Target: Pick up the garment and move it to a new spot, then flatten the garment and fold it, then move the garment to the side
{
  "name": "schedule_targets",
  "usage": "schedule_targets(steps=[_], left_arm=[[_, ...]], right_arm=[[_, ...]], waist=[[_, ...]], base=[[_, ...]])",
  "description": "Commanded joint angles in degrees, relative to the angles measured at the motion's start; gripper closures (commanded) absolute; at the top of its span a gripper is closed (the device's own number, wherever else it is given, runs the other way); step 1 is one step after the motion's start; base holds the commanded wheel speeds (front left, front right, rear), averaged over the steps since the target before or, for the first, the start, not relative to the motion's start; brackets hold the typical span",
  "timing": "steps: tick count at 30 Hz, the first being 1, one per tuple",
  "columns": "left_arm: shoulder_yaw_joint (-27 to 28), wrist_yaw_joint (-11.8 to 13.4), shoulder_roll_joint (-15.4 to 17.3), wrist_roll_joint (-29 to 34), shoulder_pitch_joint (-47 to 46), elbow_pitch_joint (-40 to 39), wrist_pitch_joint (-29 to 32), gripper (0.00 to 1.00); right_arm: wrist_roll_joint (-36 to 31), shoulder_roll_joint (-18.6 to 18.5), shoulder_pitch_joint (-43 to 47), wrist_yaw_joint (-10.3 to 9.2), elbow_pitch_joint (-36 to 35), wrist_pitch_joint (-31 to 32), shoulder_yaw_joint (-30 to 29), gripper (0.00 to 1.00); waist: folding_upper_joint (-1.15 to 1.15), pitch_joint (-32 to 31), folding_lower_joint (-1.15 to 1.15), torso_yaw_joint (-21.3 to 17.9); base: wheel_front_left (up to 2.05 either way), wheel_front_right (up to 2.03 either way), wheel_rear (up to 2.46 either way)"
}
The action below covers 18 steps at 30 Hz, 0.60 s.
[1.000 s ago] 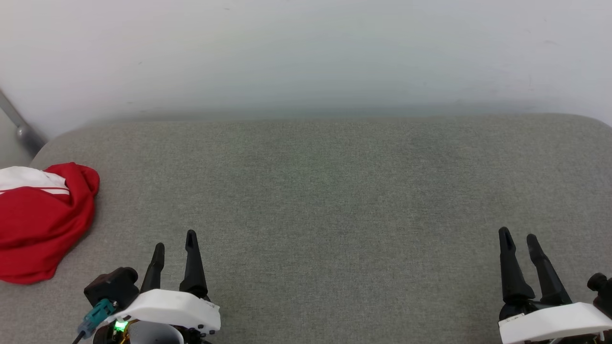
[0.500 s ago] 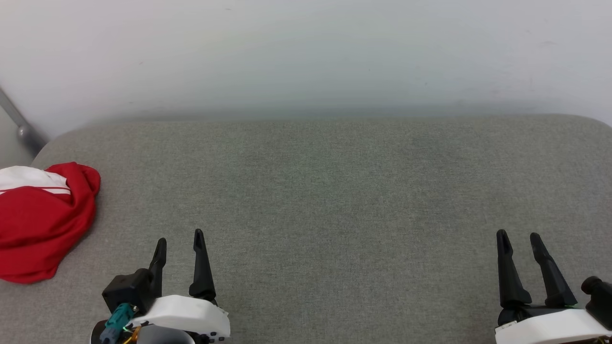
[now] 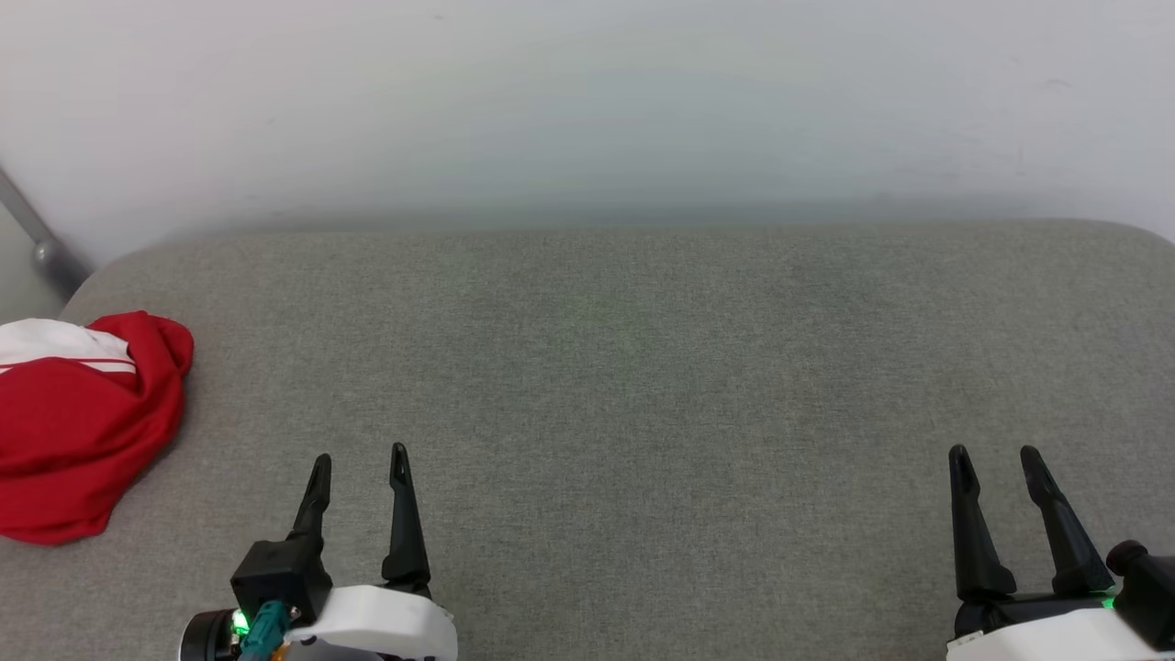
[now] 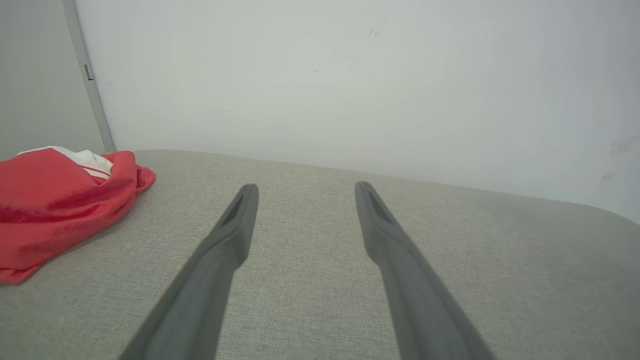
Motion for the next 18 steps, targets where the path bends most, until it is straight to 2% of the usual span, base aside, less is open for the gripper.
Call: schedule_targets(steps=[1, 18], left_arm=[[-0.3, -0.2, 0.1, 1.5, 0.1, -0.7, -0.6, 0.0], [1.2, -2.7, -2.2, 8.3, 2.2, -0.7, -2.7, 0.0]], right_arm=[[-1.4, 0.1, 0.7, -0.01, -0.9, -0.5, 0.1, 0.0], [-6.5, 0.1, 2.5, -0.02, -2.6, -2.5, 0.9, 0.0]], waist=[[0.0, 0.0, 0.0, 0.0], [0.0, -0.3, 0.0, 0.2]], base=[[0.0, 0.0, 0.0], [0.0, 0.0, 0.0]])
